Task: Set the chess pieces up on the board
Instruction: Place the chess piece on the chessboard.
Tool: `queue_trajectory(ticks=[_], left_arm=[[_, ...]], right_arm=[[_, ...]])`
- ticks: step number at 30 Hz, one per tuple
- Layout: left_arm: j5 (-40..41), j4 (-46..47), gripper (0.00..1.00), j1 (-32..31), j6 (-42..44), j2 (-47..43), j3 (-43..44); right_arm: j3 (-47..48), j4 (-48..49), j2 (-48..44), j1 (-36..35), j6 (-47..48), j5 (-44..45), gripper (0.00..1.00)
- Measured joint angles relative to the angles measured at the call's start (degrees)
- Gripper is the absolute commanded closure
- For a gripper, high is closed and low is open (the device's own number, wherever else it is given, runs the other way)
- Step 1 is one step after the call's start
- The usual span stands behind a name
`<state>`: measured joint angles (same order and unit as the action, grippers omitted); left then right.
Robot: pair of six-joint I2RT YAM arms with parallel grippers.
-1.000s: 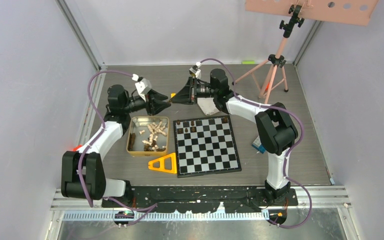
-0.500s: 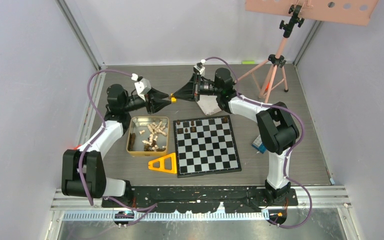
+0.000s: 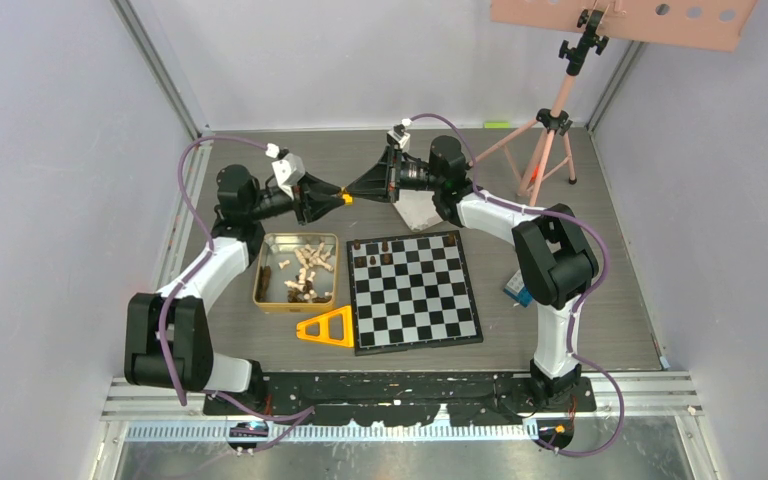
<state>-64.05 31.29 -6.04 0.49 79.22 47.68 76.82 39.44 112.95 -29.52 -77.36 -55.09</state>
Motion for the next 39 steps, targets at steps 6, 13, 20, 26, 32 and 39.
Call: queue_trajectory(ticks=[6, 13, 20, 26, 32, 39], left_arm=[[0.2, 0.5, 0.78, 0.0, -0.1, 0.3, 0.8], [0.2, 1.0, 0.98, 0.0, -1.3, 0.6, 0.8], [0.3, -3.7, 1.00, 0.0, 1.4, 0.6, 2.1], [3.9, -26.5, 1.00, -1.7, 14.5, 0.4, 9.2], [13.0, -50.3, 1.00, -9.1, 28.0, 1.2, 19.4], [28.9, -68.9, 1.00, -21.1, 36.5, 10.7, 35.0]], right_arm=[[0.0, 0.0, 0.0, 0.0, 0.0, 0.0, 0.99], [0.0, 0.0, 0.0, 0.0, 0.0, 0.3, 0.99], [0.0, -1.1, 0.0, 0.5, 1.6, 0.3, 0.53], [-1.4, -9.1, -2.6, 3.2, 10.2, 0.4, 0.47], [-2.0, -22.0, -10.1, 9.2, 22.9, 0.8, 0.47], [-7.9, -31.4, -21.8, 23.3, 34.5, 0.9, 0.47]])
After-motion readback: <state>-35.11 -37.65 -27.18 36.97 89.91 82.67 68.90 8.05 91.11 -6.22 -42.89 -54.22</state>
